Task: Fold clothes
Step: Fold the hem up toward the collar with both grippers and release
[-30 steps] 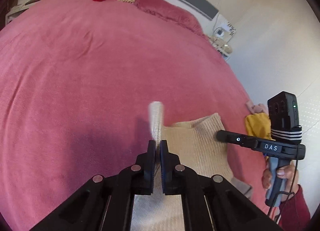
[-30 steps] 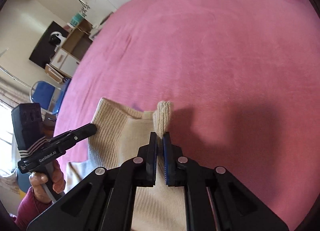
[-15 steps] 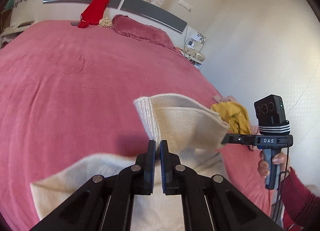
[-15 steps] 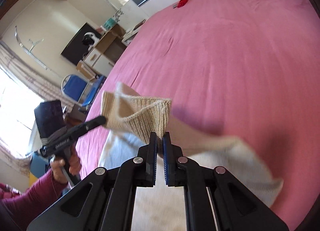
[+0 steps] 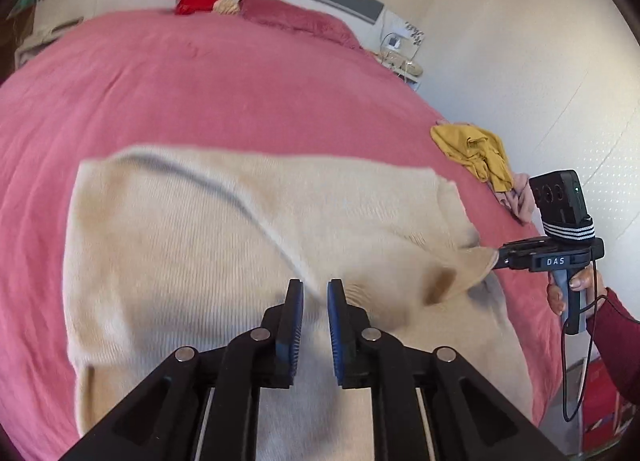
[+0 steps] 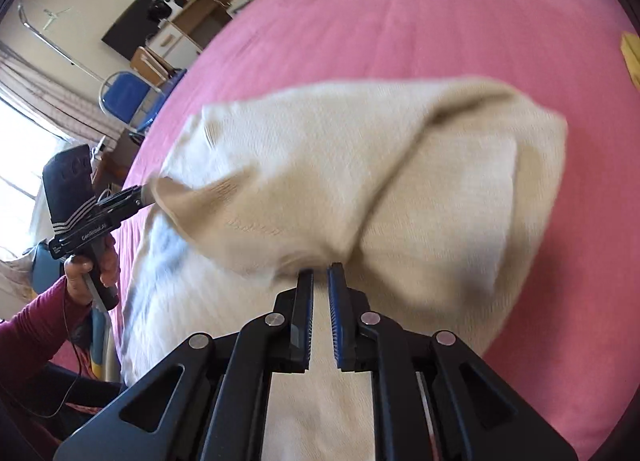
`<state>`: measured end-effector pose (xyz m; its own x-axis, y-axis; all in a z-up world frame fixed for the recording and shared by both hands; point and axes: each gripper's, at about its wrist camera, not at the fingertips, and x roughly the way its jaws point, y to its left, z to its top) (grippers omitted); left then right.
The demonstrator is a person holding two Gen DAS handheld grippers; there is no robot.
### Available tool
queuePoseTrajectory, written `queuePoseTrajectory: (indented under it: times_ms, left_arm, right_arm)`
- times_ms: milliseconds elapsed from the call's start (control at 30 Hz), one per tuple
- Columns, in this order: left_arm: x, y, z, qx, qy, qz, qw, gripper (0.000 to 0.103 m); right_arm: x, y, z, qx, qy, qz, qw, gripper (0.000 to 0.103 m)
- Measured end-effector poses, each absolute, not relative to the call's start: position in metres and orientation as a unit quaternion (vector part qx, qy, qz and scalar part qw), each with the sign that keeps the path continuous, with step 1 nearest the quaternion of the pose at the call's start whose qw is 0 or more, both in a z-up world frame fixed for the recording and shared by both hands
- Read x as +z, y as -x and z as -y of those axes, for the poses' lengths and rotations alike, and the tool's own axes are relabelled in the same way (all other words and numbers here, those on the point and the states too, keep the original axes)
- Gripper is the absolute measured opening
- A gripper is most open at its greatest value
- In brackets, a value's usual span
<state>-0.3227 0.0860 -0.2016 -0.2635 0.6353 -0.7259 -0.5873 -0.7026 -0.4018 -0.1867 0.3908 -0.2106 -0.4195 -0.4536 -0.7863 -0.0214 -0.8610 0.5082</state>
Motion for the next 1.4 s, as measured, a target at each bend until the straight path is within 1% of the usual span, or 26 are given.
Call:
queuePoseTrajectory:
  times_ms: [67,233,333,400,500,533,567,633,733,767,800,833,933,967,1067,1100,1133,1167,1233,1267,1333,1400]
  left_arm:
    - [-0.204,0.325,-0.073,0.793,0.478,0.059,0.374,0.014]
    - [-0.190,0.336,-0.059,0.791,0.471,0.142,0.365,0.016]
    - [-0.181,0.341,-0.081,0.777,0.472,0.156,0.387,0.018]
    - [-0.186,0.341,-0.106,0.759,0.492,0.138,0.404,0.018]
    - [-0.215,0.335,-0.139,0.752,0.544,0.051,0.370,0.019]
    - [-0.225,0.333,-0.150,0.747,0.559,0.022,0.358,0.017]
    - [-0.231,0.332,-0.152,0.747,0.564,0.012,0.353,0.017]
    - [-0.234,0.332,-0.138,0.752,0.556,0.027,0.352,0.012]
    - [-0.226,0.336,-0.112,0.760,0.549,0.069,0.342,0.012]
    - [-0.221,0.335,-0.106,0.761,0.543,0.076,0.345,0.013]
    - [-0.215,0.333,-0.100,0.764,0.536,0.082,0.350,0.017]
    - [-0.210,0.329,-0.100,0.765,0.529,0.083,0.358,0.017]
    - [-0.198,0.314,-0.107,0.760,0.512,0.078,0.392,0.019]
    - [-0.198,0.308,-0.113,0.756,0.512,0.068,0.401,0.019]
    - [-0.222,0.297,-0.136,0.746,0.544,-0.011,0.383,0.019]
    - [-0.225,0.295,-0.138,0.745,0.548,-0.020,0.380,0.019]
    - [-0.222,0.296,-0.135,0.747,0.545,-0.013,0.381,0.016]
    - [-0.220,0.296,-0.131,0.748,0.542,-0.007,0.382,0.016]
    - [-0.215,0.297,-0.125,0.751,0.537,0.006,0.385,0.016]
    - [-0.213,0.298,-0.122,0.752,0.535,0.012,0.386,0.017]
    - [-0.195,0.302,-0.122,0.758,0.512,0.026,0.404,0.020]
    - [-0.180,0.312,-0.129,0.768,0.492,0.031,0.409,0.021]
  right_arm:
    - [-0.208,0.178,-0.403,-0.815,-0.517,0.241,0.104,0.027]
    - [-0.188,0.179,-0.411,-0.823,-0.485,0.283,0.087,0.028]
    - [-0.193,0.190,-0.394,-0.815,-0.491,0.291,0.102,0.031]
    - [-0.209,0.203,-0.377,-0.793,-0.522,0.296,0.108,0.031]
    - [-0.231,0.205,-0.367,-0.779,-0.568,0.259,0.061,0.030]
    - [-0.236,0.203,-0.369,-0.777,-0.576,0.250,0.043,0.026]
    - [-0.235,0.199,-0.376,-0.778,-0.574,0.255,0.030,0.020]
    - [-0.235,0.191,-0.388,-0.776,-0.576,0.257,0.003,0.021]
    - [-0.231,0.181,-0.404,-0.772,-0.575,0.271,-0.009,0.022]
    - [-0.227,0.178,-0.407,-0.774,-0.568,0.280,-0.008,0.024]
    - [-0.220,0.176,-0.407,-0.780,-0.558,0.284,-0.003,0.024]
    - [-0.214,0.176,-0.406,-0.784,-0.546,0.295,0.010,0.024]
    - [-0.202,0.179,-0.395,-0.791,-0.513,0.329,0.058,0.025]
    - [-0.202,0.180,-0.390,-0.791,-0.508,0.334,0.070,0.027]
    - [-0.211,0.181,-0.387,-0.780,-0.535,0.322,0.054,0.028]
    - [-0.214,0.181,-0.386,-0.776,-0.543,0.317,0.049,0.028]
    - [-0.218,0.182,-0.385,-0.772,-0.552,0.313,0.044,0.028]
    - [-0.221,0.182,-0.384,-0.767,-0.561,0.309,0.039,0.026]
    - [-0.225,0.183,-0.383,-0.761,-0.574,0.301,0.030,0.028]
    - [-0.216,0.184,-0.386,-0.765,-0.566,0.307,0.038,0.028]
    - [-0.194,0.190,-0.396,-0.777,-0.525,0.342,0.064,0.030]
    - [-0.174,0.209,-0.406,-0.798,-0.480,0.358,0.067,0.044]
